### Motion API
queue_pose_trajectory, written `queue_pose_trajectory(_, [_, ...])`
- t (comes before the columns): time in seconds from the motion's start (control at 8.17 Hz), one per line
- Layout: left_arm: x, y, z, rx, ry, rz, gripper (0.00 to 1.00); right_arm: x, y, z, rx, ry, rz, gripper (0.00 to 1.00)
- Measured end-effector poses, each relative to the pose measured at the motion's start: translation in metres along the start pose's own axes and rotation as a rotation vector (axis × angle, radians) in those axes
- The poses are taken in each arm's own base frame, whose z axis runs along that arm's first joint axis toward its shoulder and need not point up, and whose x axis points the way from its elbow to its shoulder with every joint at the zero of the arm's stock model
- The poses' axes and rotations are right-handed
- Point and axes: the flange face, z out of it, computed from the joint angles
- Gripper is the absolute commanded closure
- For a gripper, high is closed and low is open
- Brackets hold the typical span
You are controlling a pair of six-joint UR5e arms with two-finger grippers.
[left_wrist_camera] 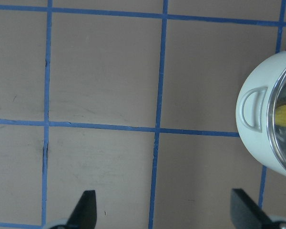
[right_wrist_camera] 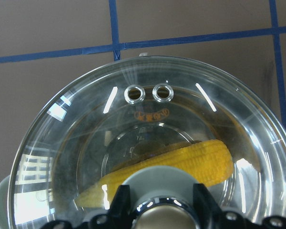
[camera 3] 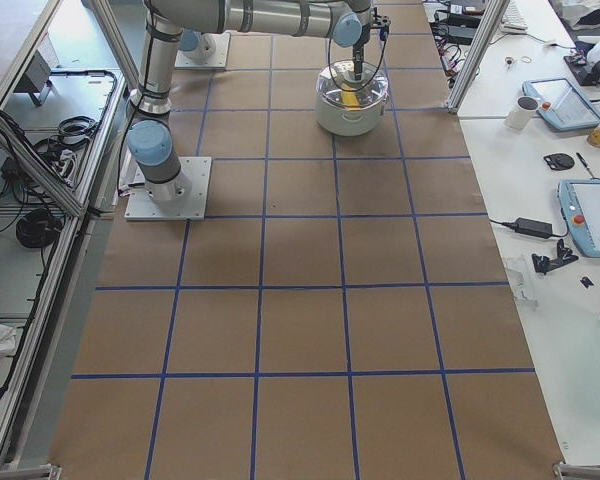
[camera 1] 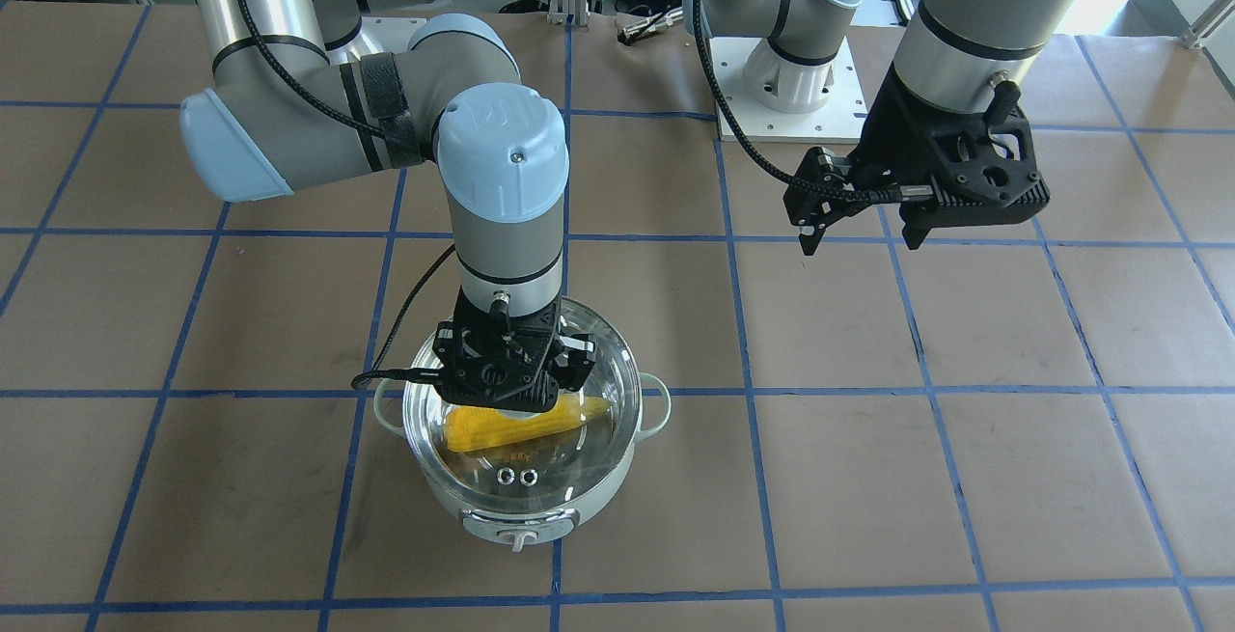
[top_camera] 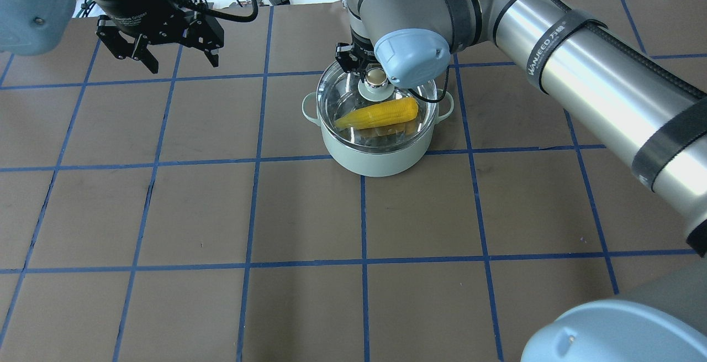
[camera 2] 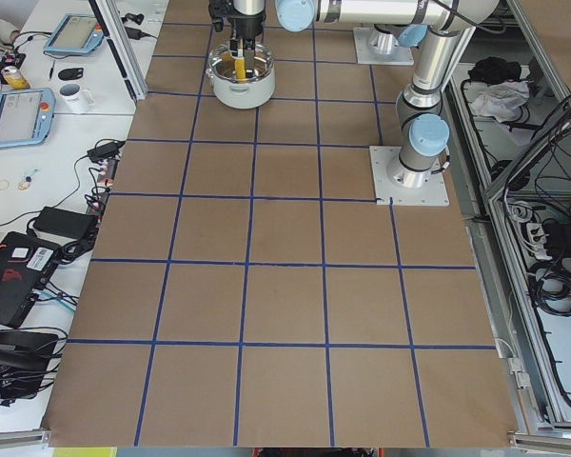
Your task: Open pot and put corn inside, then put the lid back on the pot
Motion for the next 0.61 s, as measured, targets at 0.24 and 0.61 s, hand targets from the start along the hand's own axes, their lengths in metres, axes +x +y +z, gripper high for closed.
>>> queue_pose_trajectory(0.24, [0.0001, -0.0020, 0.0047, -0.009, -0.001, 0.002, 0.00, 0.0002, 0.0011, 0.0027, 0.003, -0.002, -0.001, 0.97])
queue_pose_trajectory(0.61, [0.0001, -0.0023, 0.0054, -0.010, -0.002, 0.002, 0.00, 0.0009, 0.0032, 0.0060, -0.002, 0.000, -0.001, 0.97])
